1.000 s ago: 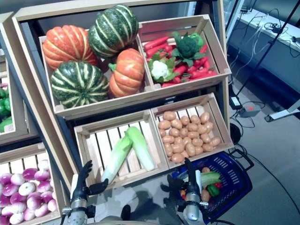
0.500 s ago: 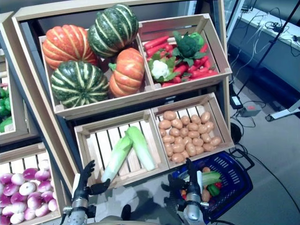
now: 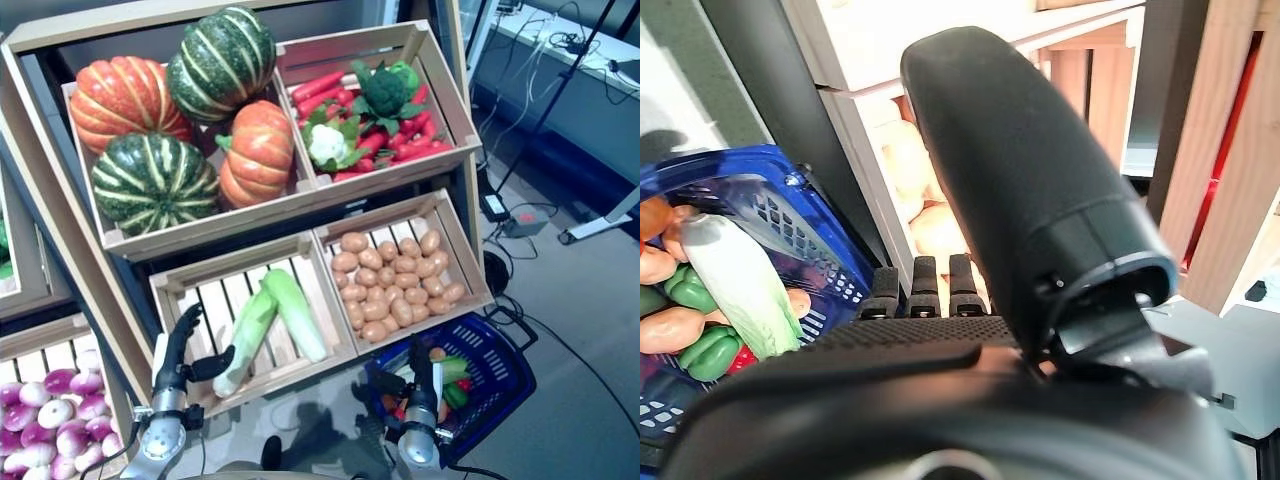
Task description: Put vegetables into the basket
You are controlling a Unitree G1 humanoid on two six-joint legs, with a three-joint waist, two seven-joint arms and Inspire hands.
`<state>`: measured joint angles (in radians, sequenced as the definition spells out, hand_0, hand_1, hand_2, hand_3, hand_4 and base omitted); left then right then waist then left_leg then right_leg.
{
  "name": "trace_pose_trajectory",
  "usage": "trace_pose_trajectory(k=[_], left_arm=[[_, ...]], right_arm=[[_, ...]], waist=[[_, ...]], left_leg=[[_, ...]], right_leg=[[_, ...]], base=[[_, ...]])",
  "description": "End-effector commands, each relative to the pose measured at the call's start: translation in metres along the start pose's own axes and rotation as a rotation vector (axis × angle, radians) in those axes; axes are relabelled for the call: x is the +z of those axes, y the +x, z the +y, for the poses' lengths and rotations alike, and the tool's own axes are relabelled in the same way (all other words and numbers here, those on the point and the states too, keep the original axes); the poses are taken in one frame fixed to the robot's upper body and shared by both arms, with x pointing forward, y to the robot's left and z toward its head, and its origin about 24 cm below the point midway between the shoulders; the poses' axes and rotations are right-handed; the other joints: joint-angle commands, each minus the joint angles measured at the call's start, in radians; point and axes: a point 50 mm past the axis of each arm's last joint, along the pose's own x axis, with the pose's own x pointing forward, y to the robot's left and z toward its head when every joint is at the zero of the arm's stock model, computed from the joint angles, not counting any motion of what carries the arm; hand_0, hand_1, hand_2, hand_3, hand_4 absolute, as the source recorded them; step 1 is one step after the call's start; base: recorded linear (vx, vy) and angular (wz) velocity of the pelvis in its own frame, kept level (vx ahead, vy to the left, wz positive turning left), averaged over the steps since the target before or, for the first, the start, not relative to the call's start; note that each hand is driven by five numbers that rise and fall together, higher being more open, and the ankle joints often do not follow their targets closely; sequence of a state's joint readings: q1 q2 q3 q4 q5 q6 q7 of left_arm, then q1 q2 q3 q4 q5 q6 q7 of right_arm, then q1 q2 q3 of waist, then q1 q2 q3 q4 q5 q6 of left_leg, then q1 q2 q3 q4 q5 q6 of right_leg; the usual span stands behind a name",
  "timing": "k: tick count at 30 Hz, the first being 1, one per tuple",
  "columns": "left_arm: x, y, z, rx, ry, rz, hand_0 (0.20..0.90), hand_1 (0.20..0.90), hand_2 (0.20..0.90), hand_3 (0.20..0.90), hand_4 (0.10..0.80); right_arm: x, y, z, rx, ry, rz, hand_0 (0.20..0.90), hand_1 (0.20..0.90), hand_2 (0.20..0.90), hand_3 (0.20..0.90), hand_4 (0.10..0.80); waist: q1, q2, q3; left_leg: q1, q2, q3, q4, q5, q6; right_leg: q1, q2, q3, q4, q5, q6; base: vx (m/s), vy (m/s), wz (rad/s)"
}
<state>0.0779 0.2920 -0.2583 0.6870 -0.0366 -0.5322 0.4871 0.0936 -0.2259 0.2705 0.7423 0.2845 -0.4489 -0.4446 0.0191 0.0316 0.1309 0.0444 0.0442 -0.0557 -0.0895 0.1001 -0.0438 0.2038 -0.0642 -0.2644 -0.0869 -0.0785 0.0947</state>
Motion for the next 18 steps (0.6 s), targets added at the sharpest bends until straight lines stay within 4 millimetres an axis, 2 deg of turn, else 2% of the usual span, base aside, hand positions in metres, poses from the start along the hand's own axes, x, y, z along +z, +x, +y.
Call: trace_pose_trajectory(k=[1,8,12,18], left_arm=[[0.042,0.039,0.019,0.099,-0.056,-0.194,0.900,0.900,0.900,0.900,0.800],[0.022,0.041,0.015,0.057,-0.032,-0.047,0.900,0.900,0.900,0.900,0.800],[0.022,0.045,0.013,0.021,-0.019,-0.029,0.900,0.900,0.900,0.900,0.800],[0.062,0.074,0.014,0.105,-0.032,-0.150,0.900,0.900,0.900,0.900,0.800]], right_arm=[[0.053,0.019,0.007,0.026,0.081,-0.221,0.900,0.900,0.900,0.900,0.800],[0.048,0.022,0.008,0.090,0.059,-0.172,0.900,0.900,0.900,0.900,0.800],[0.049,0.023,0.010,0.132,0.059,-0.160,0.900,0.900,0.900,0.900,0.800],[0.080,0.038,0.010,0.118,0.055,-0.265,0.900,0.900,0.900,0.900,0.800]], waist=[[0.003,-0.031,-0.015],[-0.013,-0.033,-0.014],[-0.021,-0.032,0.003],[-0.039,-0.040,0.127]], left_leg=[[0.089,-0.051,0.078,0.018,-0.098,0.027],[0.099,-0.049,0.103,0.038,-0.110,0.034],[0.081,-0.046,0.109,0.091,-0.123,0.040],[-0.130,-0.037,0.134,0.375,-0.181,0.038]], right_leg=[[-0.062,-0.045,0.081,0.015,0.131,-0.024],[-0.057,-0.048,0.093,0.049,0.110,-0.028],[-0.089,-0.049,0.093,0.138,0.074,-0.035],[-0.299,-0.068,0.101,0.397,0.002,-0.064]], base=[[0.025,0.038,-0.16],[0.045,0.046,-0.12],[0.013,0.044,-0.10],[-0.197,0.053,-0.07]])
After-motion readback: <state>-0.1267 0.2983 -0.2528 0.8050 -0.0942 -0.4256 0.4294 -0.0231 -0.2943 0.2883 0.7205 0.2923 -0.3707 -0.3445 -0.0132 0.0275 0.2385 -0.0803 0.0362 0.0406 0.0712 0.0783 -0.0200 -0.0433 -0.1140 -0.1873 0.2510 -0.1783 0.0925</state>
